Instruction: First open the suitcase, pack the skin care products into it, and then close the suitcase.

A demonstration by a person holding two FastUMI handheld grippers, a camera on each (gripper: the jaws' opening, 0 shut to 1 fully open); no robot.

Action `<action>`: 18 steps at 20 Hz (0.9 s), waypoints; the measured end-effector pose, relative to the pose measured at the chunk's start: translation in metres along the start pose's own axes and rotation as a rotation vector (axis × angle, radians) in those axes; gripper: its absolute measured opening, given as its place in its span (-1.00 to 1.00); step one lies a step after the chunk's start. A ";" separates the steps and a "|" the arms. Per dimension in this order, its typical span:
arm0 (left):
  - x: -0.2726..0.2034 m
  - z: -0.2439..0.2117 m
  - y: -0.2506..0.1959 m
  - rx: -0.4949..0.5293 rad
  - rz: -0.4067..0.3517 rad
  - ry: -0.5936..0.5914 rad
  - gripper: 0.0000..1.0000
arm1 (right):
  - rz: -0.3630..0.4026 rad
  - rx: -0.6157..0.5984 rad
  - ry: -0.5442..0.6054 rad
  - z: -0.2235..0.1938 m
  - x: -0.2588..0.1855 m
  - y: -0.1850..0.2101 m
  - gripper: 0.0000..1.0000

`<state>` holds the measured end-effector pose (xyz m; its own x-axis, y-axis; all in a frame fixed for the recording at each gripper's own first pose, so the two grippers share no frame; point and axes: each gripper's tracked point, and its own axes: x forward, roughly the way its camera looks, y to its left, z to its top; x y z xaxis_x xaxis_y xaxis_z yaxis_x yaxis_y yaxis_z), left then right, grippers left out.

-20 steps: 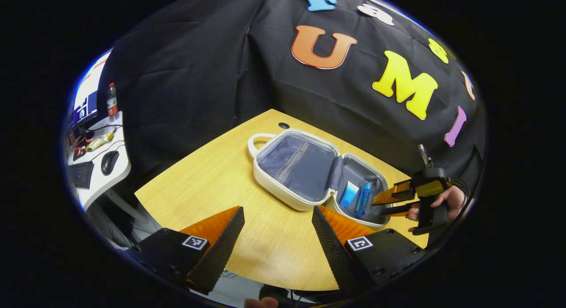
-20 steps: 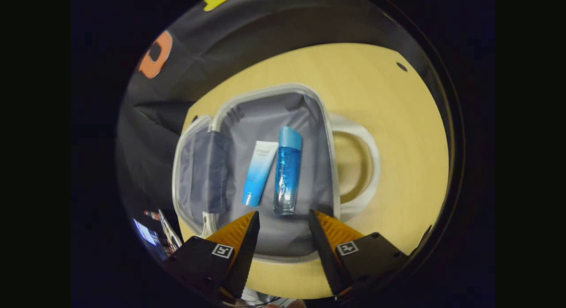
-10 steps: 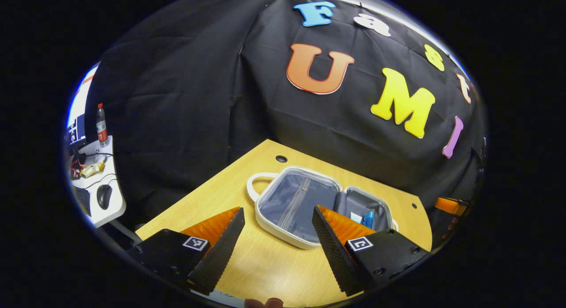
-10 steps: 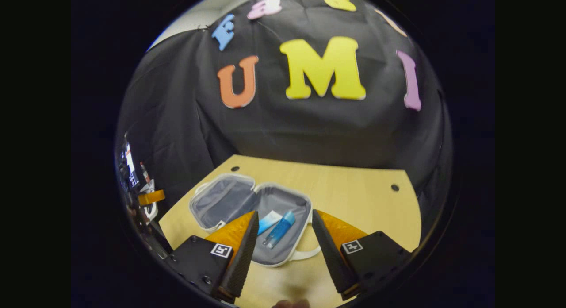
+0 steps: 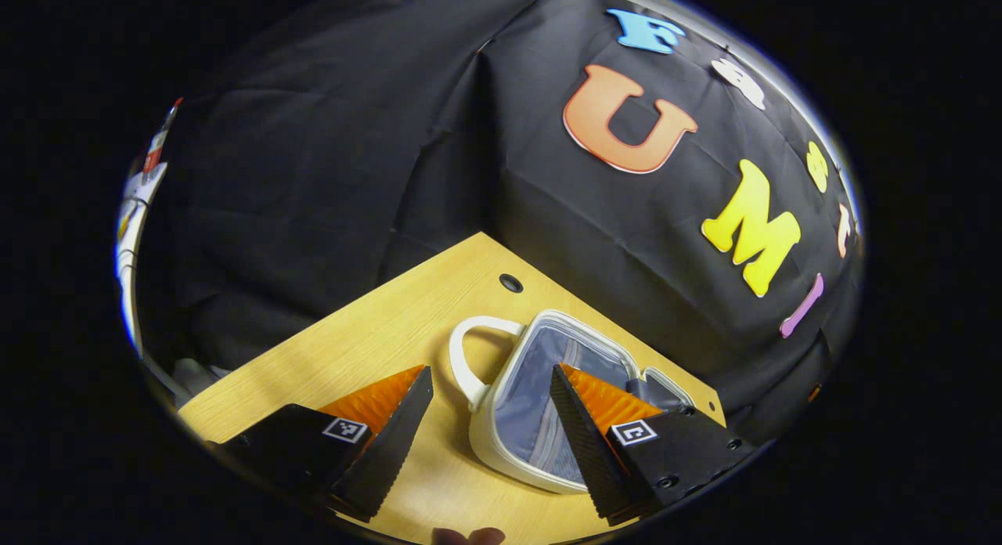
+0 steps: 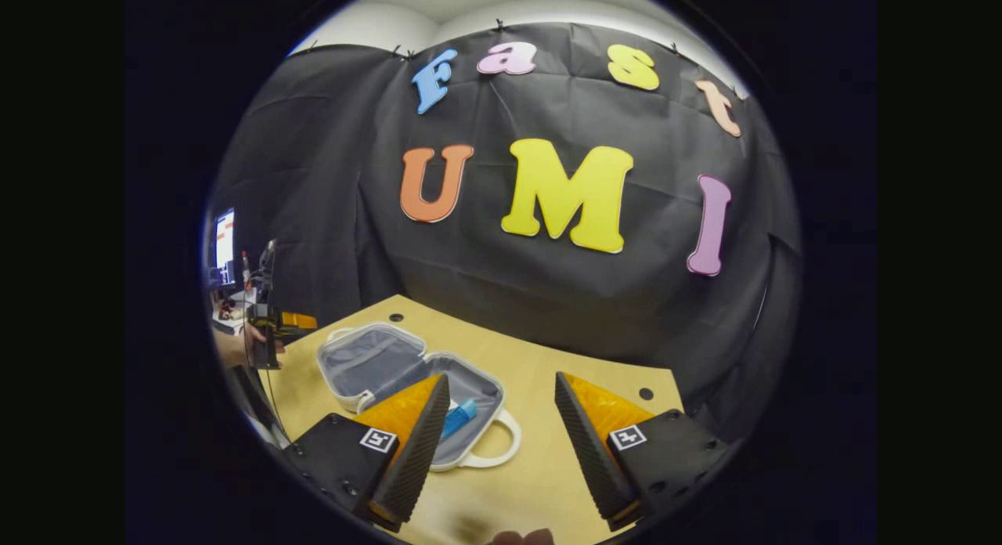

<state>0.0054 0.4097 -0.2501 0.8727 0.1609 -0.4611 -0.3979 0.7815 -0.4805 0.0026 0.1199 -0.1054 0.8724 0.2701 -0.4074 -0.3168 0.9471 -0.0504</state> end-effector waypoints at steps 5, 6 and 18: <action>0.050 -0.013 0.031 -0.058 0.018 0.104 0.94 | -0.061 0.005 0.039 -0.007 -0.008 -0.019 0.60; 0.059 -0.013 0.034 -0.082 0.022 0.110 0.94 | -0.073 0.009 0.043 -0.009 -0.008 -0.022 0.60; 0.107 -0.029 0.034 -0.207 0.062 0.250 -0.14 | -0.175 0.098 0.115 -0.041 -0.020 -0.059 0.58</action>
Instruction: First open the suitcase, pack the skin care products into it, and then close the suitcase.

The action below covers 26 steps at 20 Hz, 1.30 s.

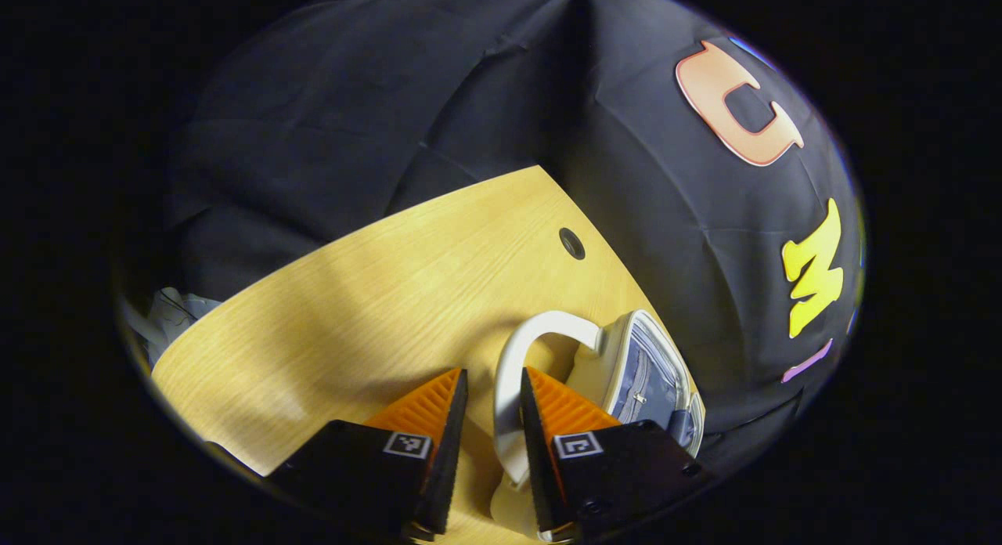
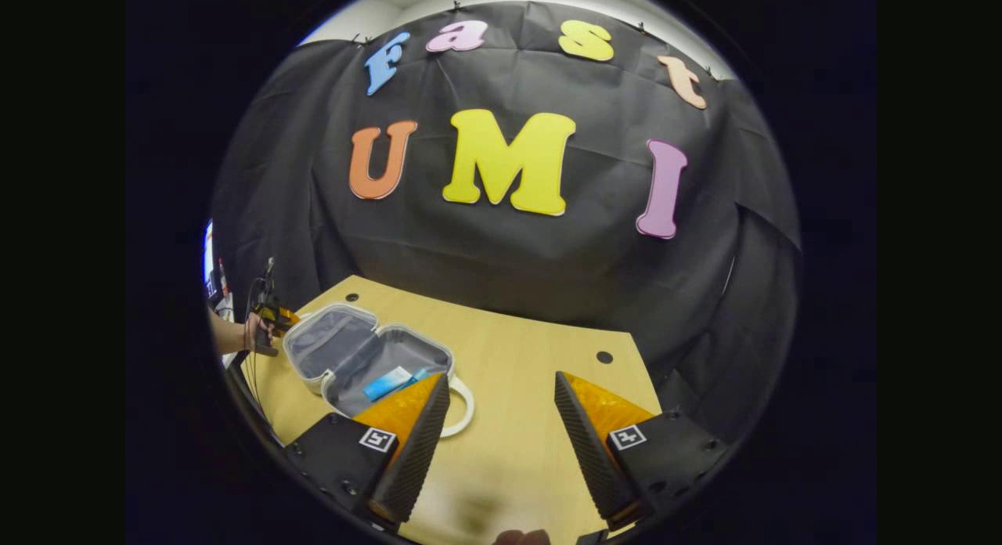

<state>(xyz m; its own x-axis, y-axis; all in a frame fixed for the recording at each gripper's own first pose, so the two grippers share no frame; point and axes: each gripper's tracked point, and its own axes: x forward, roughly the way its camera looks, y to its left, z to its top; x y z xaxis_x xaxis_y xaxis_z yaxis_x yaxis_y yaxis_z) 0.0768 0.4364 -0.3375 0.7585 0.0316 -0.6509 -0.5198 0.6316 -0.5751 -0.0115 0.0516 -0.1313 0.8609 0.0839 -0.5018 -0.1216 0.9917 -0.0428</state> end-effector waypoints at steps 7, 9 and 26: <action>-0.026 0.020 -0.032 0.049 -0.015 -0.086 -0.74 | -0.060 0.050 -0.027 -0.006 -0.016 -0.031 0.60; -0.049 0.040 -0.065 0.130 -0.043 -0.140 -0.80 | -0.079 0.064 -0.025 -0.009 -0.016 -0.041 0.60; -0.160 -0.089 -0.366 1.022 0.002 -0.518 -0.92 | -0.286 0.069 -0.162 0.002 -0.086 -0.151 0.60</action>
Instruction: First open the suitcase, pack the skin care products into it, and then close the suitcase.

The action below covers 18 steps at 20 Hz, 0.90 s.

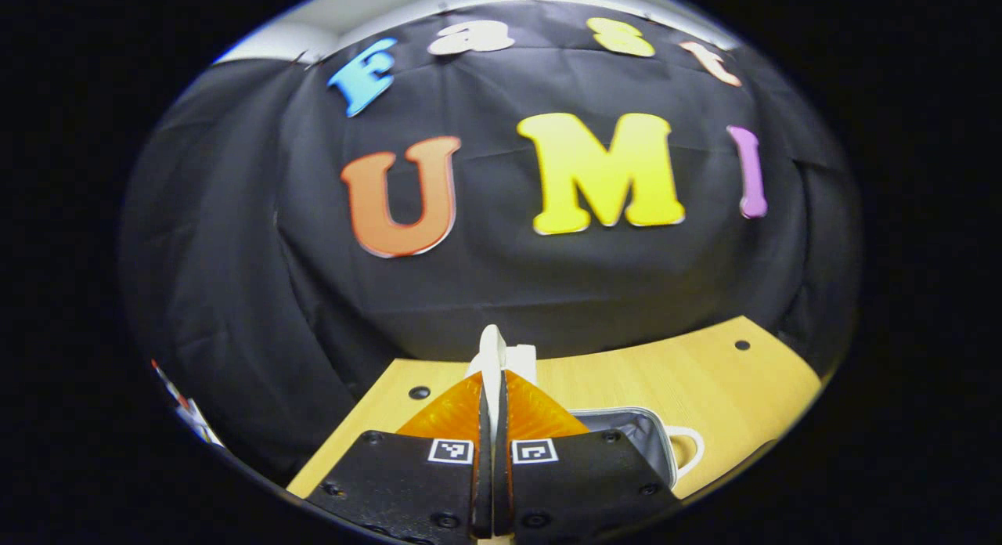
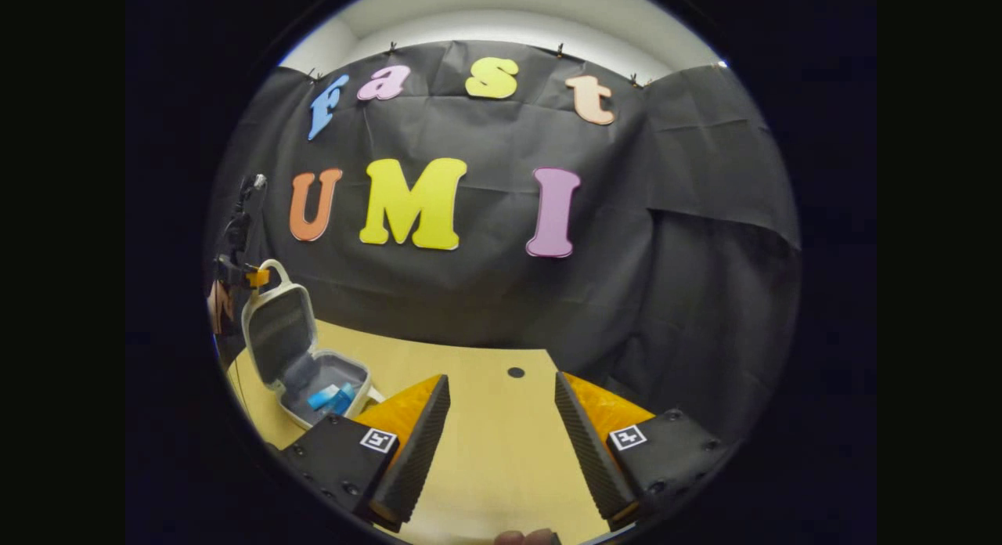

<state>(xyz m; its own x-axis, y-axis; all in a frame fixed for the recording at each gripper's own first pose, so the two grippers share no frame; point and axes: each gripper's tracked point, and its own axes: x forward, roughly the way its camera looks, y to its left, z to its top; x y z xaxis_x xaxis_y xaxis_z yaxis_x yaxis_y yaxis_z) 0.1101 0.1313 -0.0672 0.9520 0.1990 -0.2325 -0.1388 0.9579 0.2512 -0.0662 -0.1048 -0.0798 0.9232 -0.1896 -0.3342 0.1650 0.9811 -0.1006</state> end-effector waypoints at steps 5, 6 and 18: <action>-0.005 -0.017 -0.117 0.086 -0.158 0.018 -0.92 | -0.045 -0.005 0.014 -0.005 -0.008 -0.029 0.59; -0.003 -0.025 -0.135 0.097 -0.183 0.034 -0.92 | -0.051 -0.007 0.019 -0.007 -0.010 -0.032 0.59; 0.007 -0.120 -0.237 0.150 -0.328 0.227 -0.92 | -0.097 -0.033 0.080 -0.025 -0.019 -0.052 0.56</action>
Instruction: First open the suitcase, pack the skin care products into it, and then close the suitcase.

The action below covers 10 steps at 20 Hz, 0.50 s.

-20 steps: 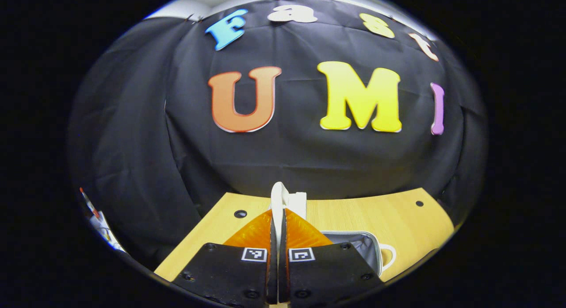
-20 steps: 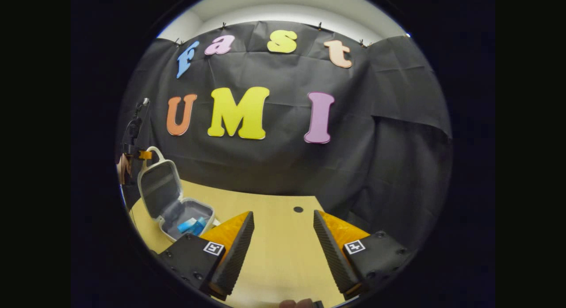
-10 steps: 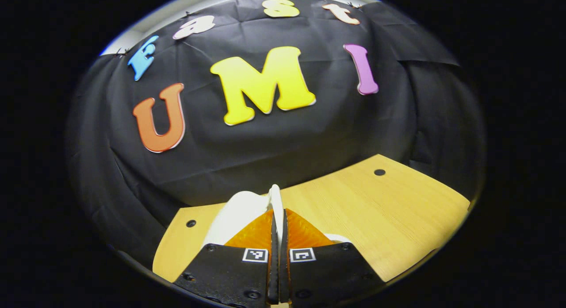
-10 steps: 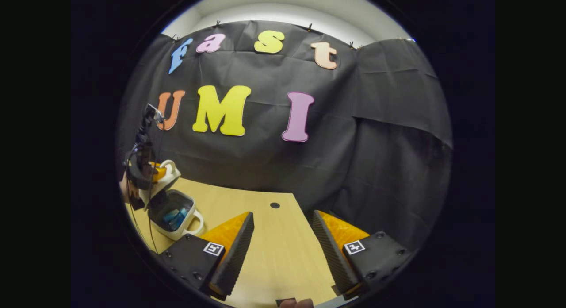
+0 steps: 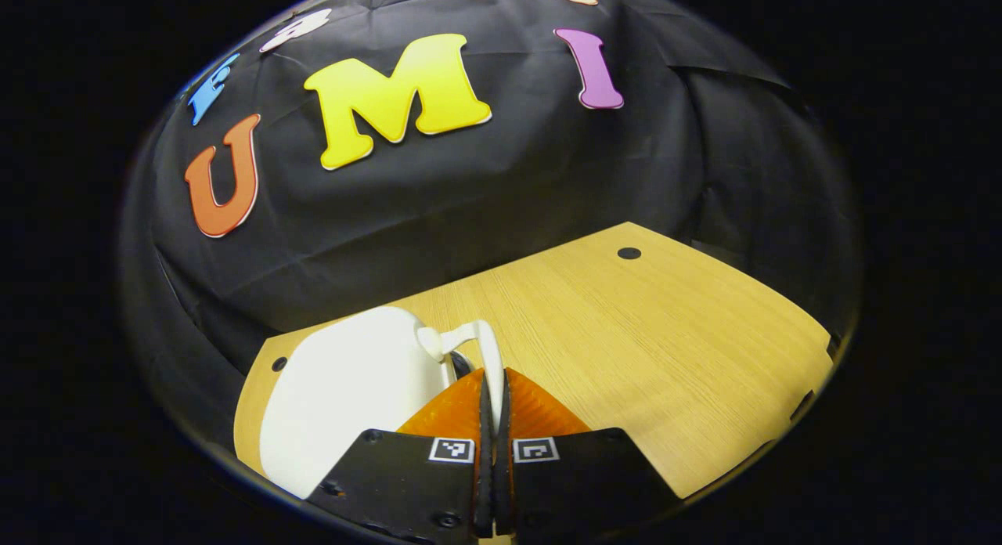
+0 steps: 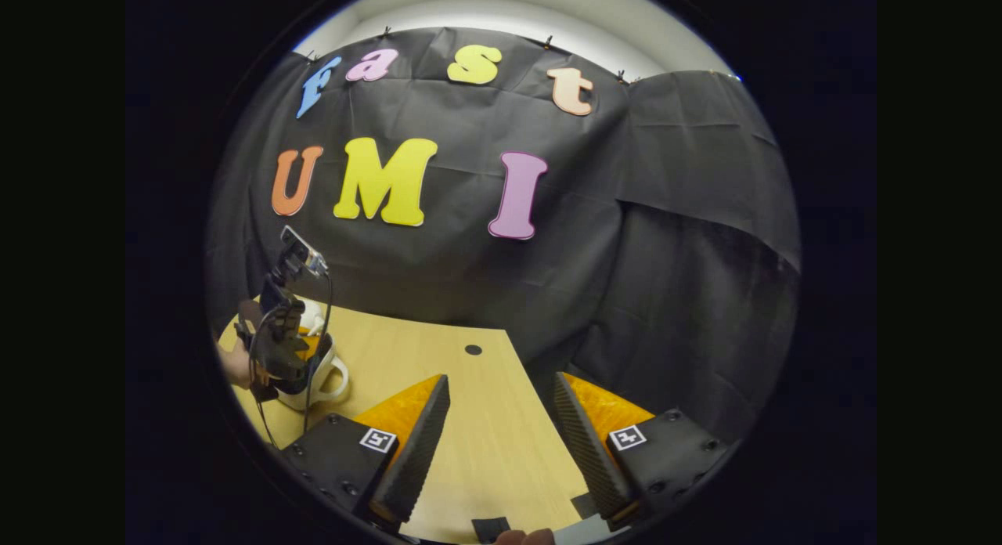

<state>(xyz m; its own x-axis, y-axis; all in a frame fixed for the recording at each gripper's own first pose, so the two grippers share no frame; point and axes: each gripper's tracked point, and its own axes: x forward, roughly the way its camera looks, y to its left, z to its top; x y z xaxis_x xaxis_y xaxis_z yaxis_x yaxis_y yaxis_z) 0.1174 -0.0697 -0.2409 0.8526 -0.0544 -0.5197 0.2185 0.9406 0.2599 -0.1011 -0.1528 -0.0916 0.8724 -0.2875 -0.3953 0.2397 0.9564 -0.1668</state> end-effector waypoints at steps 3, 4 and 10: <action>0.005 -0.010 -0.008 0.003 -0.016 0.032 -0.92 | 0.009 0.010 0.020 -0.004 0.004 0.004 0.60; 0.008 -0.012 -0.009 0.005 -0.017 0.035 -0.91 | 0.014 0.009 0.021 -0.004 0.005 0.006 0.58; 0.016 -0.027 -0.022 -0.027 -0.029 0.078 -0.89 | 0.047 0.002 0.031 -0.006 0.014 0.020 0.60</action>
<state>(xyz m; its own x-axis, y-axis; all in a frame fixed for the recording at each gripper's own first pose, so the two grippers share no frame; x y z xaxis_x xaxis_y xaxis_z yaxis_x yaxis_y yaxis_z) 0.1128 -0.0816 -0.2769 0.8062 -0.0562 -0.5889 0.2284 0.9479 0.2222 -0.0865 -0.1381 -0.1059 0.8693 -0.2436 -0.4301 0.1995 0.9690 -0.1457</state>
